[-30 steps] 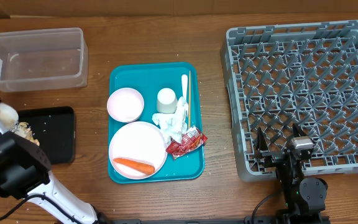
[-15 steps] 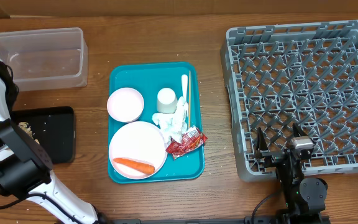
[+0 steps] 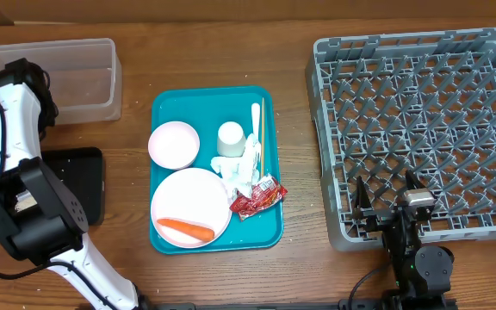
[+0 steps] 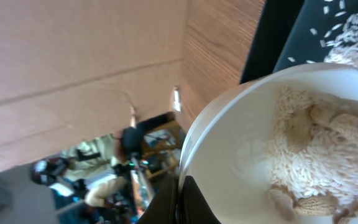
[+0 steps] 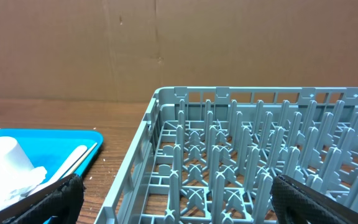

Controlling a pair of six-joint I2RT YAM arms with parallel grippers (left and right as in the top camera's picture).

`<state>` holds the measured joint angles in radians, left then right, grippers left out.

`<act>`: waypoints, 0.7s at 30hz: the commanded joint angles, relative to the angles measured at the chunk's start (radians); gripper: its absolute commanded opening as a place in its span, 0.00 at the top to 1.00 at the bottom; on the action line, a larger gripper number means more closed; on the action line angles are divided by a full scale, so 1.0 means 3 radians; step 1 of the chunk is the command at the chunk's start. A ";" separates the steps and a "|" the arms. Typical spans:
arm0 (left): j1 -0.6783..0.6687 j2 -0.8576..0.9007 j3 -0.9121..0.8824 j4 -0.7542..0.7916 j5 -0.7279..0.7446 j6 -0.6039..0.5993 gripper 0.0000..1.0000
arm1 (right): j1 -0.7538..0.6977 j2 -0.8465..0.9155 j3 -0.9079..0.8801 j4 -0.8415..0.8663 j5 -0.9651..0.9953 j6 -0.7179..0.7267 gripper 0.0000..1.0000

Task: Sort waste into correct bins and load items into the dishwasher rack
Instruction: 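Carry the bowl over the black tray and tip out the rice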

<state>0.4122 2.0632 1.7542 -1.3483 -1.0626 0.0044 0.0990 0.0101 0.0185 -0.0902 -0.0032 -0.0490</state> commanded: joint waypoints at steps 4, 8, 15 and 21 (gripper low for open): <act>0.0053 -0.0058 -0.0017 -0.0003 -0.0337 0.0314 0.96 | -0.0004 -0.0024 -0.0034 0.0019 -0.0022 -0.0001 0.00; 0.0052 -0.0058 -0.0017 0.0052 -0.0340 0.0596 0.96 | -0.0004 -0.0024 -0.0034 0.0019 -0.0020 -0.0001 0.00; 0.0048 -0.0058 -0.0017 0.0389 -0.0511 0.1391 0.96 | -0.0004 -0.0024 -0.0034 0.0019 -0.0022 -0.0001 0.00; 0.0075 -0.0058 -0.0017 0.0945 -0.0745 0.1912 0.96 | -0.0004 -0.0024 -0.0034 0.0019 -0.0022 -0.0001 0.00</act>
<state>0.4213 2.0632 1.7527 -1.1130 -1.2079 0.4324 0.0990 0.0101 0.0185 -0.0906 -0.0036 -0.0486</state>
